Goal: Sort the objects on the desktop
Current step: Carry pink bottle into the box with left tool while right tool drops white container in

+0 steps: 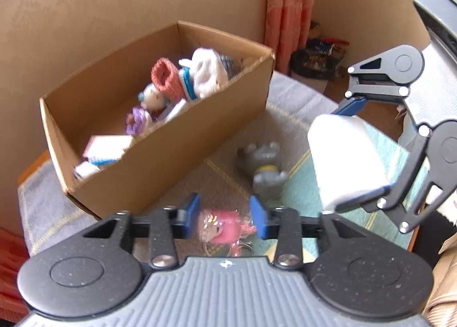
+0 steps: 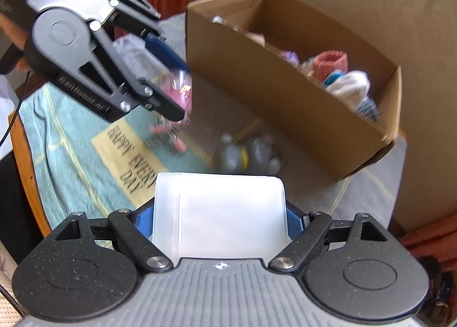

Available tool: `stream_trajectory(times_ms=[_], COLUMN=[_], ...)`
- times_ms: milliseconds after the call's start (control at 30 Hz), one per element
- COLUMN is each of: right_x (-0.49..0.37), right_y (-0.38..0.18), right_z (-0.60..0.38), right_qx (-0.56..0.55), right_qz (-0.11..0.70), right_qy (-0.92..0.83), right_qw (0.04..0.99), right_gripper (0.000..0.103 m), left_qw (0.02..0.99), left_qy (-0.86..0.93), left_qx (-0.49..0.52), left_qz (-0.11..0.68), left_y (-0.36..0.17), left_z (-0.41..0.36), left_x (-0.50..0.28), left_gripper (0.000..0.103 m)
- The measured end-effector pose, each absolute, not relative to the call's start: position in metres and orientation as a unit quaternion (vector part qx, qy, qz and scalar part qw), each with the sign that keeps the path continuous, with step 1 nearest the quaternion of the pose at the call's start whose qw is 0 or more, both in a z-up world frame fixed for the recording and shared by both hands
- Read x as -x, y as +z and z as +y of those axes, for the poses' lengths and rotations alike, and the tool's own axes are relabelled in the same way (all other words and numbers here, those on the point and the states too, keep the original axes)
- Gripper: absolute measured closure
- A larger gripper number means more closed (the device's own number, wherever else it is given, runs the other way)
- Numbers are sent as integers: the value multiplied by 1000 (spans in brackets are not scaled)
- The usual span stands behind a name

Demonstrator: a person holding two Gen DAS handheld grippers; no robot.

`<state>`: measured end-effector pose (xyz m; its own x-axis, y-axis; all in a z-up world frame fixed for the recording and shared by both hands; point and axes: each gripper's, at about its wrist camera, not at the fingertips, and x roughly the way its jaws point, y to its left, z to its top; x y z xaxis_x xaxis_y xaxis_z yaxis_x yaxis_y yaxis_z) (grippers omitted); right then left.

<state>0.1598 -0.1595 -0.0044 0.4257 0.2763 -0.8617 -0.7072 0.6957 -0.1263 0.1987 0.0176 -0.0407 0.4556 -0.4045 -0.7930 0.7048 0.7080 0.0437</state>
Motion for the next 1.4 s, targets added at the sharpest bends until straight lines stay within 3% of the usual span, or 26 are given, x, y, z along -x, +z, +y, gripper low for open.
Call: stream_trajectory(times_ms=[133,233,267,467,633,933,1100,1400], right_x=[-168,-173,-173,-168,-167,-177,-179,-184], right_y=[12,20,20,5,-5,-9,-7,2], right_z=[-161,-165,-166,-172,-179,-188,-187,-184], right_qx=[245,238,235,216,214,203,204,218], right_qz=[425,418,417,434,445,457,456,446], right_qy=[300,300,300,293,288,280,283,287], right_qw=[818,824,825,824,820,819,819,819], right_gripper=[15,15,15,15,15,15,15,15], left_qw=[841,841,845,838,831,839,839,838], left_qy=[-339,-338,-334,-324,-318,-323,-326,-330], left_qx=[-179,-171,-170,-191,-205,-174,-173,-166], left_qz=[381,385,382,396,408,401,400,402], left_y=[-22,-23,-27,-65,-94,-114,-118,-102], left_z=[20,21,22,10,6,1,-2,2], left_x=[-200,-199,-197,-202,-216,-225,-226,-218], left_gripper=[66,21,20,21,36,37,53,53])
